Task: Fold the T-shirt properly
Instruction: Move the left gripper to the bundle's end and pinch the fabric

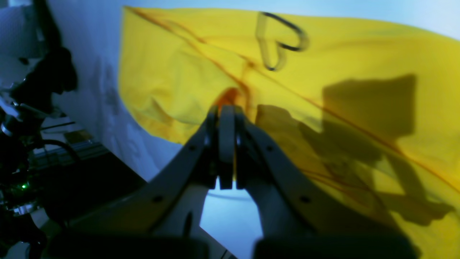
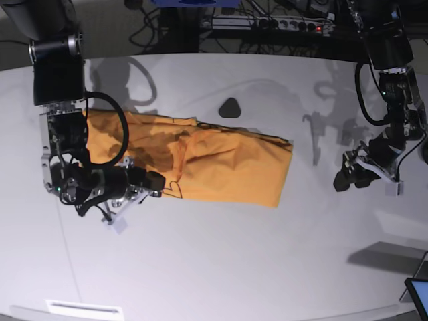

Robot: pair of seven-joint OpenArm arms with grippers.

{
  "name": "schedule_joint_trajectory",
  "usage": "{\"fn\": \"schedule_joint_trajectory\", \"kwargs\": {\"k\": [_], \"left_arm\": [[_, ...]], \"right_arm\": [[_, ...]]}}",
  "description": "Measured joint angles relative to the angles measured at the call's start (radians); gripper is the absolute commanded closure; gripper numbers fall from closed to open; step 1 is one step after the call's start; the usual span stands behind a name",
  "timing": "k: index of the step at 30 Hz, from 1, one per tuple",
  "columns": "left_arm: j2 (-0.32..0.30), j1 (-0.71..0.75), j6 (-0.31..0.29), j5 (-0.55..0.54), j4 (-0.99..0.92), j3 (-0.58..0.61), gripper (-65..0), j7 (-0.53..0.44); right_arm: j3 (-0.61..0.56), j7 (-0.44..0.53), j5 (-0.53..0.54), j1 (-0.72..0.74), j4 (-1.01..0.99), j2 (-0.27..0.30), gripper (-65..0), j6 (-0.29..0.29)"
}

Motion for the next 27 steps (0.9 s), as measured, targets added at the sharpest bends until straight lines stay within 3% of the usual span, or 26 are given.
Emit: {"fn": "schedule_joint_trajectory", "kwargs": {"k": [3, 7, 16, 27], "left_arm": [[-0.004, -0.028, -0.005, -0.073, -0.076, -0.001, -47.4, 0.085], [-0.001, -0.06, -0.143, -0.101, -0.099, -0.001, -47.4, 0.141], [0.049, -0.092, -0.139, -0.102, -0.186, 0.0, -47.4, 0.237], [0.114, -0.099, -0.14, -0.117, -0.224, -0.003, -47.4, 0.22]], "right_arm": [[-0.001, -0.002, 0.01, -0.002, 0.0, -0.007, -0.1, 0.0], [-0.006, -0.002, 0.011, -0.003, 0.0, -0.008, -0.1, 0.0], [-0.007, -0.002, 0.008, -0.016, 0.0, -0.011, -0.1, 0.001], [-0.007, -0.002, 0.01, -0.019, 0.0, -0.013, 0.0, 0.0]]}}
